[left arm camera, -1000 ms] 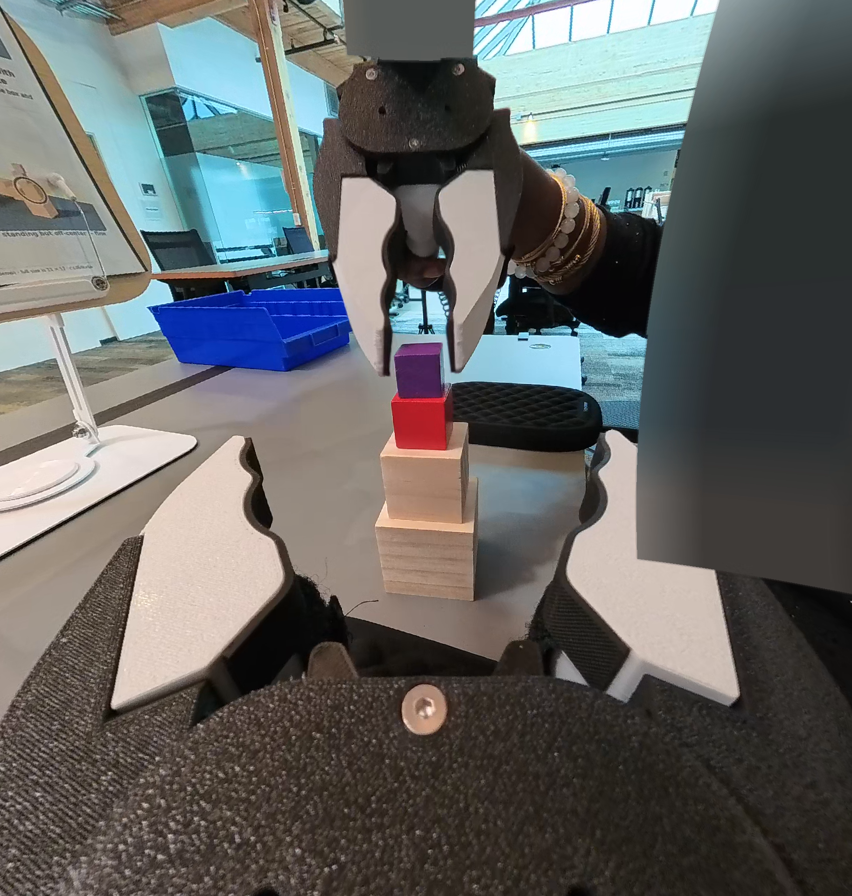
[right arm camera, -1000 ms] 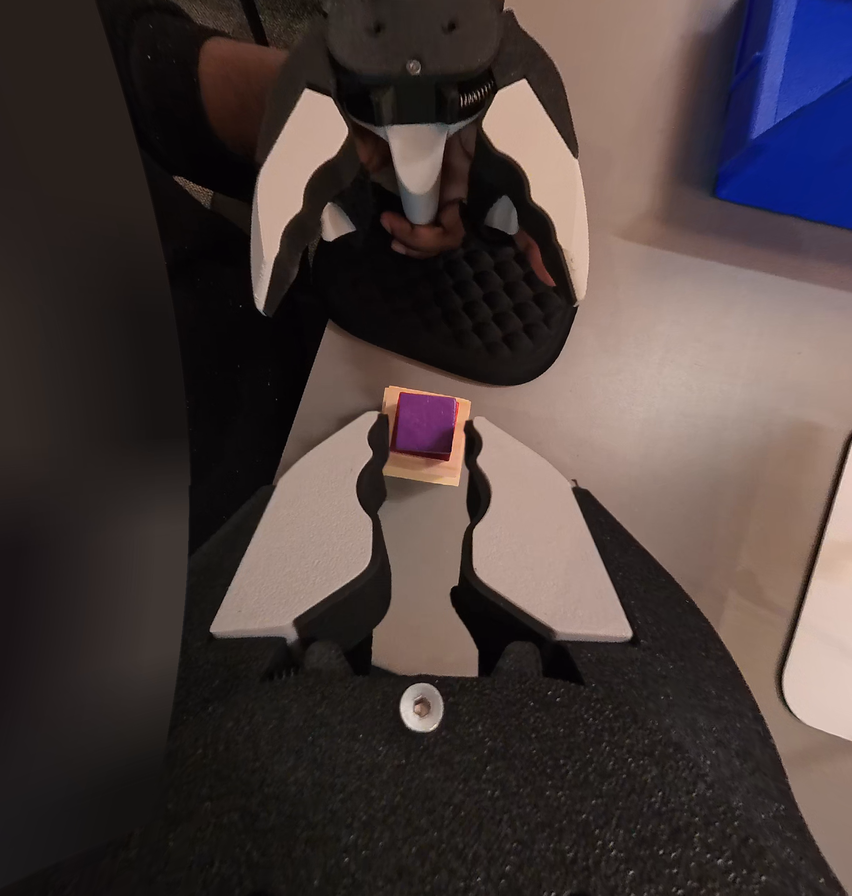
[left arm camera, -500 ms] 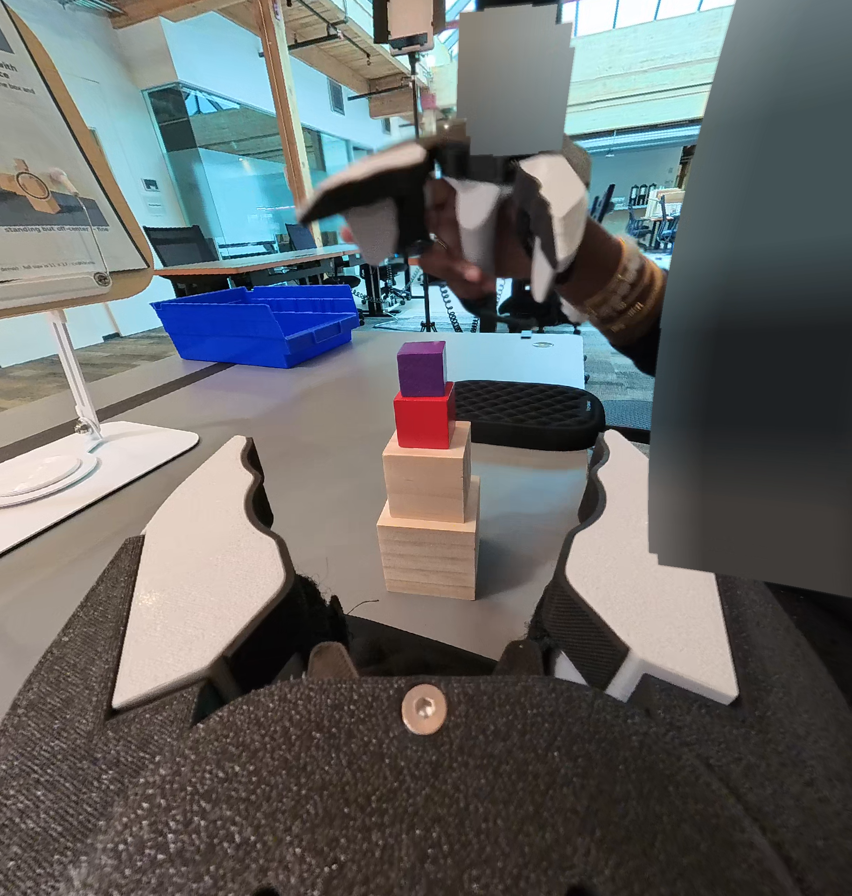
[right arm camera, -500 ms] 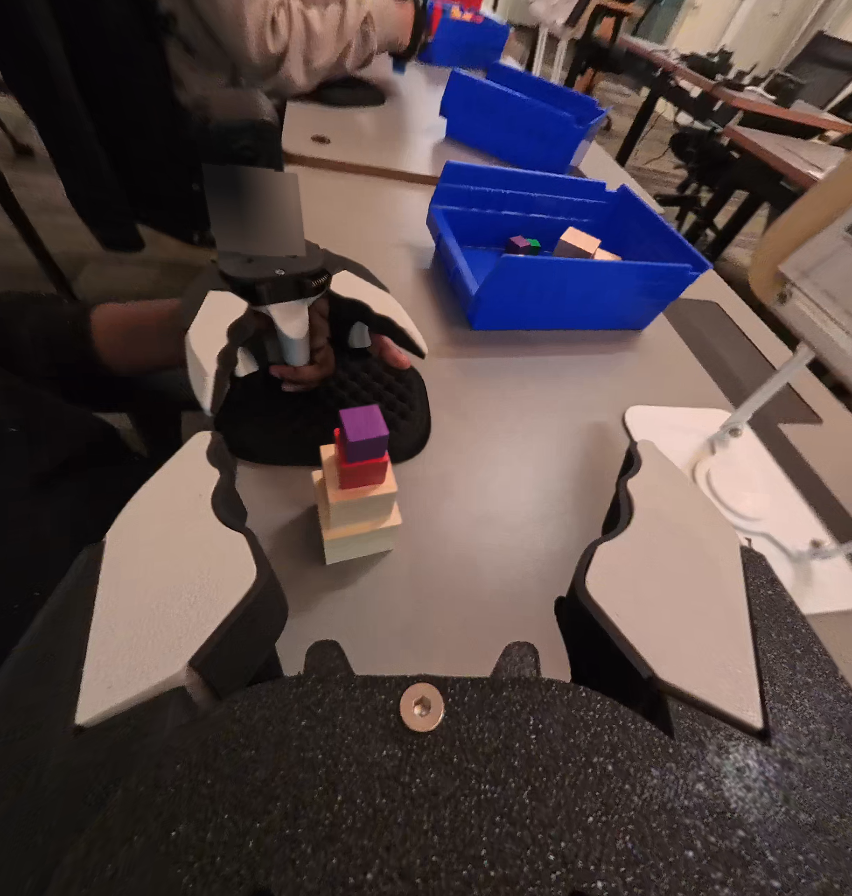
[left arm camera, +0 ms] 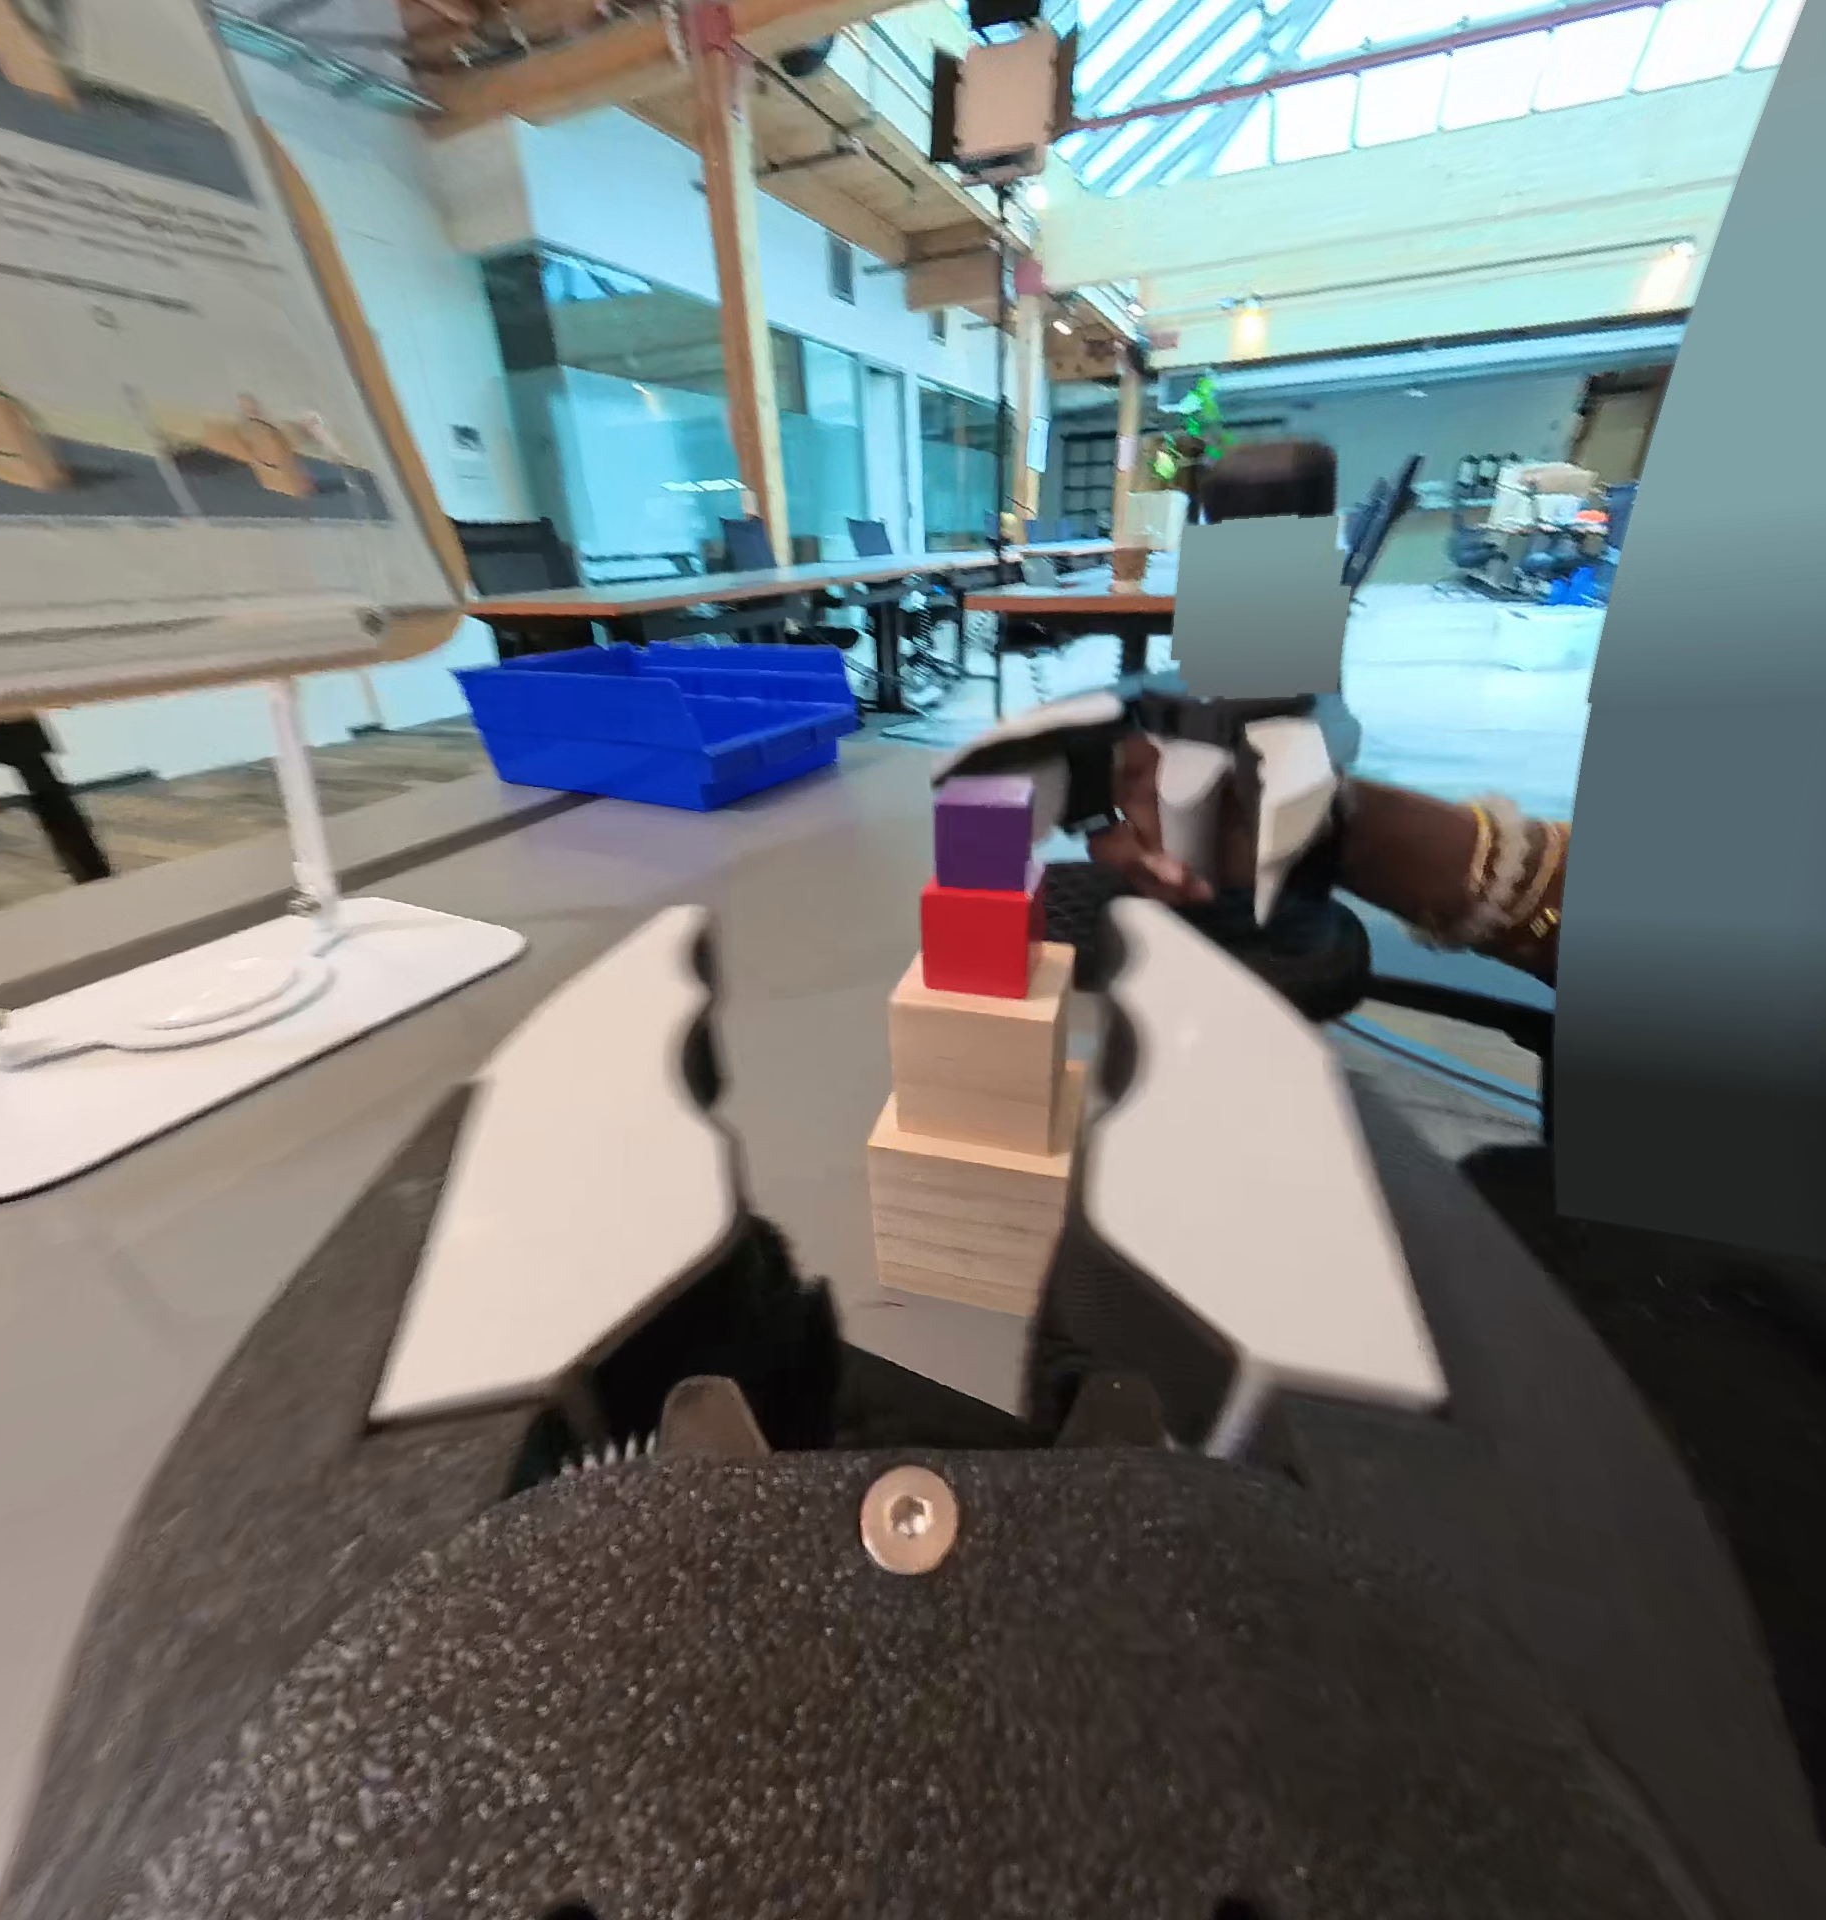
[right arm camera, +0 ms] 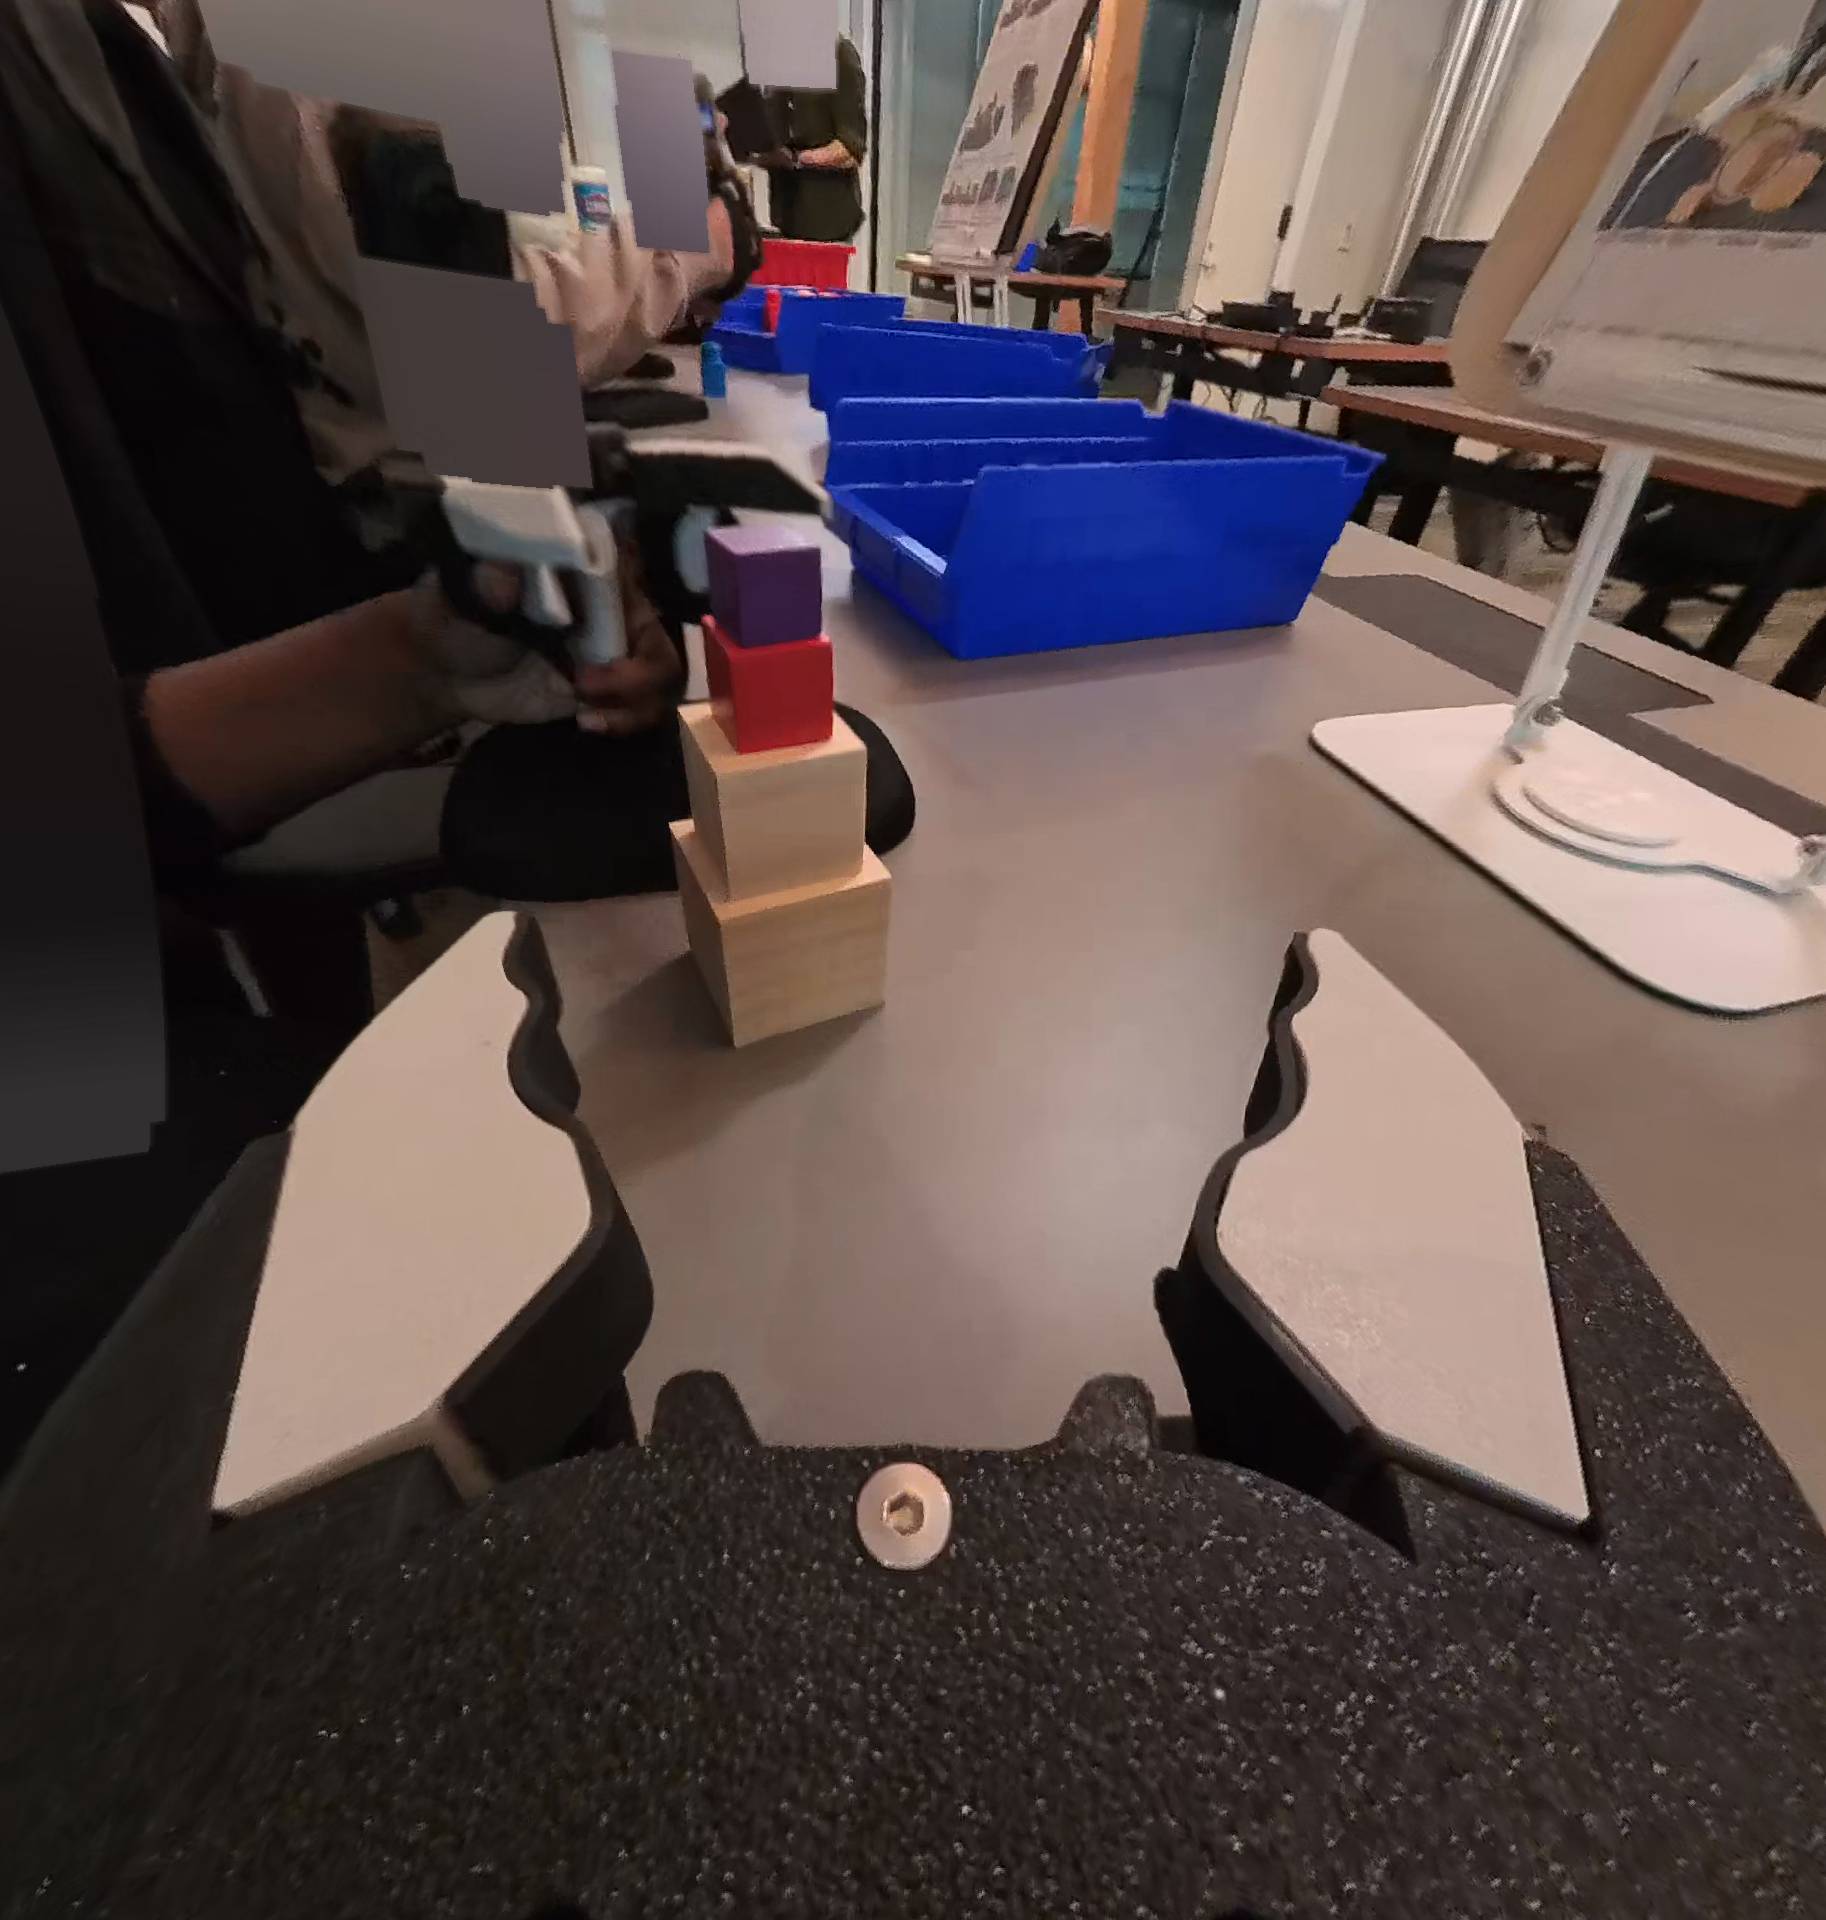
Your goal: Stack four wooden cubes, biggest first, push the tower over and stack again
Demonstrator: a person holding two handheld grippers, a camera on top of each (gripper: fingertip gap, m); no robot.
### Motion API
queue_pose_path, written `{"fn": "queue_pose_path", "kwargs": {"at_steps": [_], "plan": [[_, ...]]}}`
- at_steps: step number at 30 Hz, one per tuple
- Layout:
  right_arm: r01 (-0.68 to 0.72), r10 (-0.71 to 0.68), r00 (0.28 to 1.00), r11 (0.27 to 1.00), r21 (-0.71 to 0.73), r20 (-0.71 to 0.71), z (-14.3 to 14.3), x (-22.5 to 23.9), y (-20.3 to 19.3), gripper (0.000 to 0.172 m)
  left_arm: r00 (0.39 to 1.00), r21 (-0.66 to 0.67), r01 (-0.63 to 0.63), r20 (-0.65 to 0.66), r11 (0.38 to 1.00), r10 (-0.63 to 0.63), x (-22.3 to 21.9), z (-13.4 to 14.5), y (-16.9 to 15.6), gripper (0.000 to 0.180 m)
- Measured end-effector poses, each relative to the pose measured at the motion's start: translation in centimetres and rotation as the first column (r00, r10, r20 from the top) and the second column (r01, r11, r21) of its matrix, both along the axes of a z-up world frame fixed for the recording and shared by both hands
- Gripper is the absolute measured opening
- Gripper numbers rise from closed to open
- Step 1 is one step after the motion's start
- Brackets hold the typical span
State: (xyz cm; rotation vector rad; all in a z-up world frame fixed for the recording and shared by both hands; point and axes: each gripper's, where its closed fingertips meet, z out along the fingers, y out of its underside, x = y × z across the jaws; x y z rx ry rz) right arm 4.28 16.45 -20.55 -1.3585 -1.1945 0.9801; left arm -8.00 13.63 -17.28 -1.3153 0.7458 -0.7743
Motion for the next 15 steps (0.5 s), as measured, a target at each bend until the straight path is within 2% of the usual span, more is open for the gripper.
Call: {"fn": "queue_pose_path", "kwargs": {"at_steps": [1,3,5,8,15], "plan": [[0.004,-0.004,1.000,1.000,0.006,-0.003,-0.1,0.1,0.0,0.127,1.000,0.008,-0.017,0.002,1.000,0.017,-0.3,0.4,-0.1,0.051],[-0.003,0.003,1.000,1.000,0.008,-0.020,0.3,0.2,-0.1,0.127,0.998,-0.015,-0.048,-0.050,0.999,0.047,-0.8,0.7,-0.1,0.001],[-0.003,0.003,1.000,1.000,-0.010,-0.025,0.1,0.2,0.1,0.125,0.979,-0.116,-0.078,-0.197,0.990,0.054,-0.9,-0.8,0.0,0.000],[-0.008,0.008,1.000,1.000,0.000,-0.010,-0.1,0.1,0.0,0.121,0.878,-0.252,-0.163,-0.478,0.954,0.024,-0.9,-4.7,-0.3,0.000],[0.013,-0.013,1.000,1.000,0.010,-0.005,-0.2,0.2,0.1,0.122,0.840,-0.334,-0.129,-0.537,0.934,-0.076,1.8,-6.4,-0.9,0.000]]}}
